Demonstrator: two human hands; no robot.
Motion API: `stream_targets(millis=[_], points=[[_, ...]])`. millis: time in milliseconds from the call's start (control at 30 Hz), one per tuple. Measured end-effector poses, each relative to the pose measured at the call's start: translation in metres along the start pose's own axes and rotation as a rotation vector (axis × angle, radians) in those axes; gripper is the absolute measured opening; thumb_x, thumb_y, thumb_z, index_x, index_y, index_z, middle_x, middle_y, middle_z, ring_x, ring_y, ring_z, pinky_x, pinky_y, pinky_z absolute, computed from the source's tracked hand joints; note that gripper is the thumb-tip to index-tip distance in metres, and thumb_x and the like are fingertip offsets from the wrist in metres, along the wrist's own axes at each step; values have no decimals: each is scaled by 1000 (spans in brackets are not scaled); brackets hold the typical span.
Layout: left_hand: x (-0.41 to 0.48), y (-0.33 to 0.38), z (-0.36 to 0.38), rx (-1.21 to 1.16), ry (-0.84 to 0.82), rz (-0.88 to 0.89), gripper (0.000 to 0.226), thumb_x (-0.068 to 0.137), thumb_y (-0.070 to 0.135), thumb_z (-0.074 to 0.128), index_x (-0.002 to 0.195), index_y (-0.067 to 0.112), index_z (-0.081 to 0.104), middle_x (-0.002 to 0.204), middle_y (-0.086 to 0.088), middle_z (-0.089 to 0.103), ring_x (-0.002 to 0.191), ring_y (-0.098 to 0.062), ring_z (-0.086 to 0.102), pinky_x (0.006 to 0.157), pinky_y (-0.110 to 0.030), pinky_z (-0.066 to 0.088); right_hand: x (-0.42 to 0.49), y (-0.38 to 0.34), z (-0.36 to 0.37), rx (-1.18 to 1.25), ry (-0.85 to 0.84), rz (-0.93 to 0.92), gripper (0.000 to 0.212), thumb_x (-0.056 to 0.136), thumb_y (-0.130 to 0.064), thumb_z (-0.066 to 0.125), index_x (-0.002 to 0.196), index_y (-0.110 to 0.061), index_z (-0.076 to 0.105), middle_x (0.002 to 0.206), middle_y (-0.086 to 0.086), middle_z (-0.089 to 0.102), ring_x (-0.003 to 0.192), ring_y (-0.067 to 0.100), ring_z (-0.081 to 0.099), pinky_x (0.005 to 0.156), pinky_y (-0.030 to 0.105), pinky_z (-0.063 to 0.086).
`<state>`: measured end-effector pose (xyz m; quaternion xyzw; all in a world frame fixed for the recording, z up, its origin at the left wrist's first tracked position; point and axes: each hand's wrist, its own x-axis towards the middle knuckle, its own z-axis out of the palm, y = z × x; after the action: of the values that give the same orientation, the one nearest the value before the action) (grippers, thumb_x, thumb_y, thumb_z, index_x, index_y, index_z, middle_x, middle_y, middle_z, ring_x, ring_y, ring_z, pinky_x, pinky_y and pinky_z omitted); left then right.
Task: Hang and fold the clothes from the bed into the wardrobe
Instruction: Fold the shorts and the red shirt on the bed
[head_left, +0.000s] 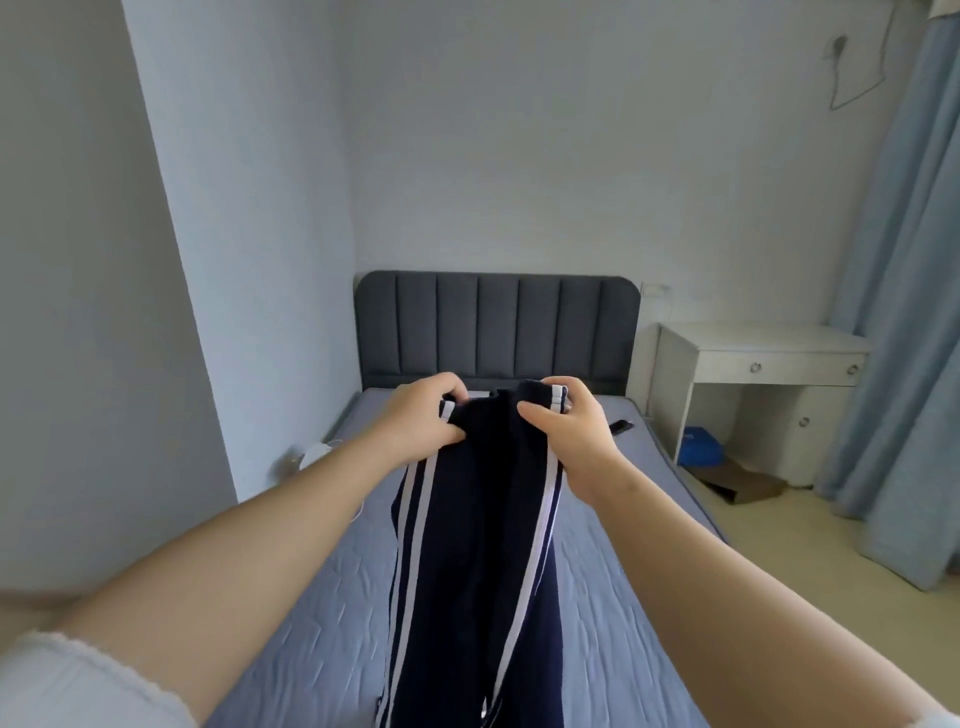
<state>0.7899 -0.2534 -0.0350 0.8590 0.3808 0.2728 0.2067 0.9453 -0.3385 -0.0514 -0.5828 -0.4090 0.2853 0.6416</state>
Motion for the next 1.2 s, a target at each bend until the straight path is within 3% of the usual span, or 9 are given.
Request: stream_targets(millis=[100,233,333,667,767,867,967,1067,1200], points=[[-1,-19,-7,102,-5,-63,14,77,8,63,84,19,58,84,4,59,72,-11,50,61,-17,38,3,11,-16,-115,59,-24,26,86,-8,62,97,-31,53,93,-9,55,75,1,59,56,12,51],[2,-38,-32,180,55,-155,13,77,6,61,77,17,55,81,1,58,77,-18,51,61,-25,36,7,11,-36,-187,155,53,20,86,-6,62,95,-22,54,102,7,57,84,26,61,78,43,56],[6,-42,-47,214,61,-192,21,78,4,58,71,20,46,76,0,52,67,-16,45,54,-24,33,13,5,-39,-145,181,59,22,84,-3,63,85,-22,52,100,10,54,83,27,57,85,50,53],[1,-38,-55,170,-15,-63,30,75,5,56,75,25,34,73,1,41,60,-14,34,55,-27,29,27,-7,-39,-269,97,92,26,83,5,46,74,-16,37,70,1,36,61,14,30,54,26,29],[-1,-33,-56,187,-114,-14,24,75,31,70,85,37,48,69,12,47,61,-6,44,54,-22,32,25,-9,-36,-285,59,97,21,83,2,41,77,-18,39,75,0,38,64,13,31,54,25,27],[0,-30,-64,161,-187,-50,17,76,49,68,62,43,62,61,23,58,61,6,52,55,-13,34,21,-12,-36,-290,-49,57,23,81,-3,55,86,-24,46,85,-1,47,70,12,44,58,23,36],[3,-29,-69,235,-262,-43,27,80,40,68,54,34,61,66,15,57,62,0,51,55,-14,37,19,-11,-38,-404,-170,17,26,75,-12,74,87,-25,56,89,-4,58,73,11,59,62,21,48],[0,-26,-72,290,-350,-38,23,82,32,68,63,28,55,79,4,54,65,-6,48,57,-17,37,16,-11,-39,-540,-235,-1,16,73,-20,78,75,-18,63,70,-5,64,59,6,61,56,18,51],[-4,-25,-63,33,-365,-156,30,82,14,64,60,19,43,58,9,45,54,-9,38,51,-20,29,15,-9,-38,-416,-212,14,20,75,-18,76,73,-13,57,62,-1,61,55,12,58,54,25,49]])
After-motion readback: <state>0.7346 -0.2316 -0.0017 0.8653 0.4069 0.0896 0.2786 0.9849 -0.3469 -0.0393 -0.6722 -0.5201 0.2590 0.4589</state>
